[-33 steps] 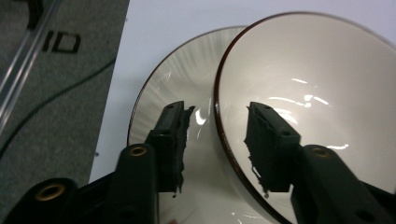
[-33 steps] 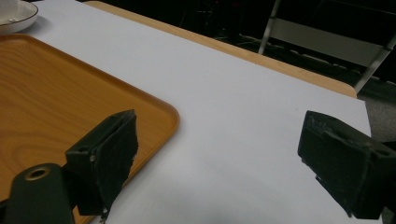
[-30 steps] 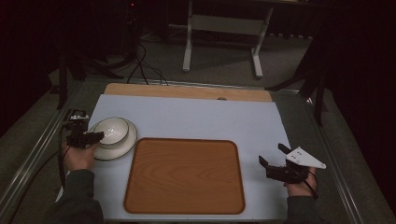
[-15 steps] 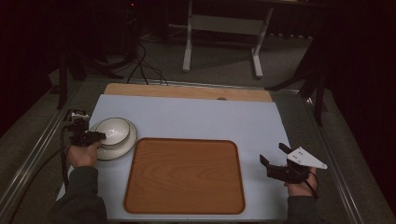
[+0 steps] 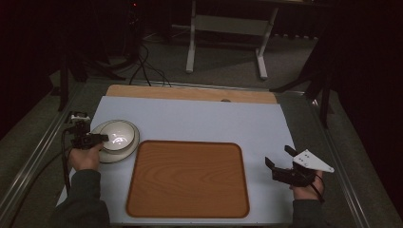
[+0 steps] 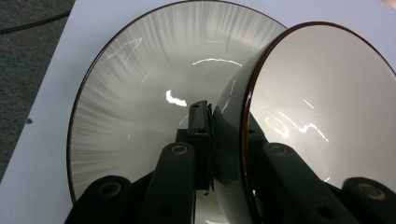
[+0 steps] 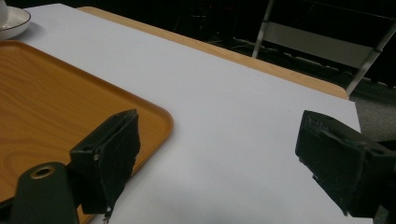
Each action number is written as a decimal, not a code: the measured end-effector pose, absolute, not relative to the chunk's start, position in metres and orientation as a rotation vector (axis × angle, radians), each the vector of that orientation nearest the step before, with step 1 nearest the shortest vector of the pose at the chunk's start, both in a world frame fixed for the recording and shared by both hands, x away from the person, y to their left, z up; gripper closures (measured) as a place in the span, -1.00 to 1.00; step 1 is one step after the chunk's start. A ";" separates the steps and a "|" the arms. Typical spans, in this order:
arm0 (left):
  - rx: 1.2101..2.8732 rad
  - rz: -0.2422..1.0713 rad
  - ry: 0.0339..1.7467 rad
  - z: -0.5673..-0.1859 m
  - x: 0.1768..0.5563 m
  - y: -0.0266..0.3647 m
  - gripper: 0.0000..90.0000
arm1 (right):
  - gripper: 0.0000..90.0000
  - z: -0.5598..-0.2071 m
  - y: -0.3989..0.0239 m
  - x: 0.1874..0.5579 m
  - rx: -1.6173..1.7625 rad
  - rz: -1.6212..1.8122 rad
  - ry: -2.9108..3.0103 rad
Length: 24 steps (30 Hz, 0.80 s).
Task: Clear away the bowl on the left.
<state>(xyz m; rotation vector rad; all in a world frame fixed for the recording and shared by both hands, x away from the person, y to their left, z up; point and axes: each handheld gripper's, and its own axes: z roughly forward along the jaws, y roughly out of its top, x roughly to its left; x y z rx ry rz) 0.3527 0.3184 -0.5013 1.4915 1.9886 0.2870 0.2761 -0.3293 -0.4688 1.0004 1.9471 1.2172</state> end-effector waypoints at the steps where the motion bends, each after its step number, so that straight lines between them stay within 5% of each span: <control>1: 1.486 0.287 1.986 -0.501 0.352 0.318 0.82 | -0.70 -0.469 -0.329 0.276 1.001 1.218 1.945; 24: 1.374 0.278 1.857 -0.473 0.331 0.323 0.82 | -0.70 -0.468 -0.331 0.275 1.002 1.226 1.932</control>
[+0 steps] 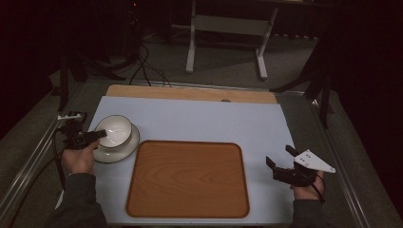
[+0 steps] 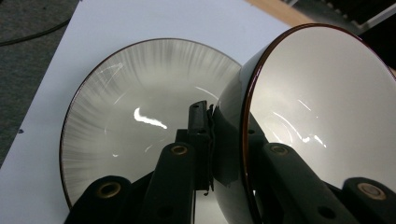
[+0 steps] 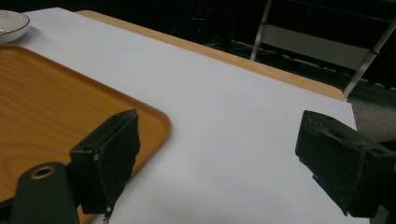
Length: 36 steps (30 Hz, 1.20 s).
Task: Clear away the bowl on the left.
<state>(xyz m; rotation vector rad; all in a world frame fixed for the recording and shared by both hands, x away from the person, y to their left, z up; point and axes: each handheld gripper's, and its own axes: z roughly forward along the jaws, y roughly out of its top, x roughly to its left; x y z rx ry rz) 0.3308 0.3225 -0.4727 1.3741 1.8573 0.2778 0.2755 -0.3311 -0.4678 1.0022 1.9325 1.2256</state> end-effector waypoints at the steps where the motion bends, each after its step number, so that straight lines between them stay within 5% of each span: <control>1: 1.373 0.278 1.854 -0.471 0.330 0.323 0.82 | -0.70 -0.468 -0.331 0.275 1.003 1.226 1.931; 36: 1.424 0.292 1.659 -0.437 0.297 0.302 0.82 | -0.70 -0.468 -0.332 0.275 1.002 1.227 1.925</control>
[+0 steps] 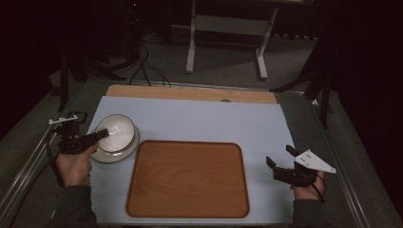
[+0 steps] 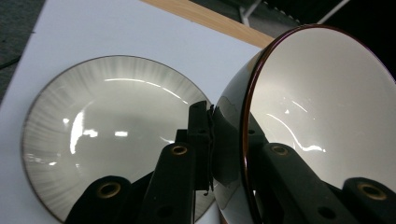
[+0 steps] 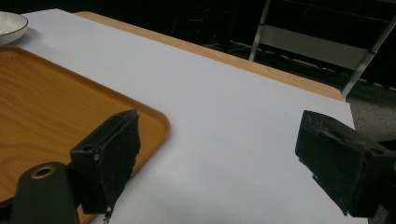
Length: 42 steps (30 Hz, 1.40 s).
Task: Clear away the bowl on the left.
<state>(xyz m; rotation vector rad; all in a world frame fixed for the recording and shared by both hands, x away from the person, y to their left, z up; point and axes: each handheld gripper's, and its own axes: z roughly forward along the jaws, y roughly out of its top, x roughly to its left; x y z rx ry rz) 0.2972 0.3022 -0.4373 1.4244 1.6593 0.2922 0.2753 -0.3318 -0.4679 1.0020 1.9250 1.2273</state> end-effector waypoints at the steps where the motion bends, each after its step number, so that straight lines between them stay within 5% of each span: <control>1: 1.428 0.292 1.653 -0.437 0.297 0.300 0.82 | -0.70 -0.468 -0.332 0.275 1.002 1.227 1.925; 42: 1.585 0.236 1.489 -0.430 0.293 0.238 0.81 | -0.70 -0.466 -0.333 0.275 0.986 1.238 1.923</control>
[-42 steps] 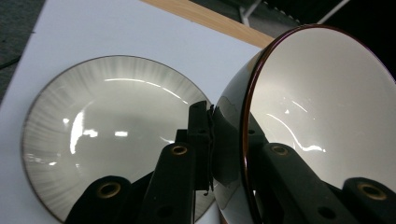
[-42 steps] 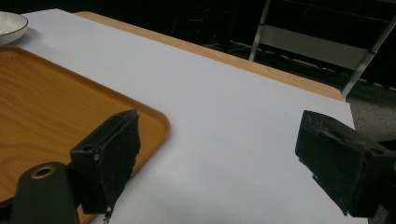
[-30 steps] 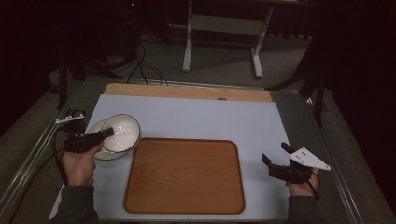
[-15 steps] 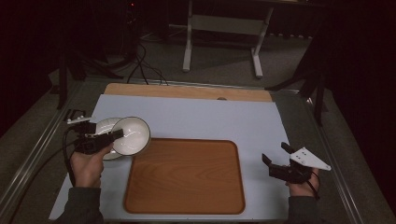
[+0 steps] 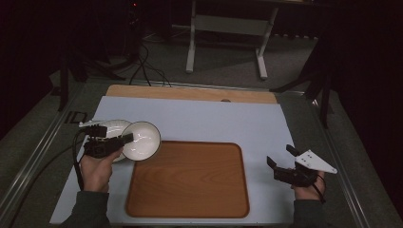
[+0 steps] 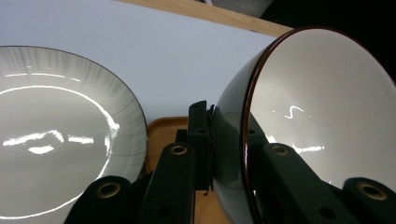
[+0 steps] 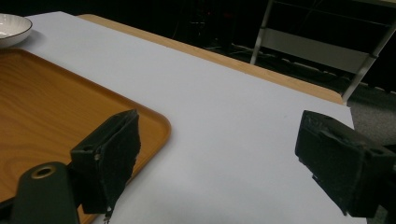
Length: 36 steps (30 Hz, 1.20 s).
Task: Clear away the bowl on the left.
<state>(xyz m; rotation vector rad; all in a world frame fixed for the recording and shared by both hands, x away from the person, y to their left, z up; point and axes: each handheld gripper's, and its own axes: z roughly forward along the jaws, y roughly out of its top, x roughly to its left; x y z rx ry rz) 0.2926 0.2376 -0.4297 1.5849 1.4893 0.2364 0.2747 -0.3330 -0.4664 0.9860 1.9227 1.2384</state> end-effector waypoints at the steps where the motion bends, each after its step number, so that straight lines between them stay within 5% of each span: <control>1: 1.587 0.235 1.487 -0.430 0.293 0.237 0.81 | -0.70 -0.466 -0.333 0.275 0.987 1.238 1.923; 36: 1.690 0.214 1.394 -0.427 0.291 0.198 0.81 | -0.70 -0.466 -0.333 0.275 0.986 1.240 1.921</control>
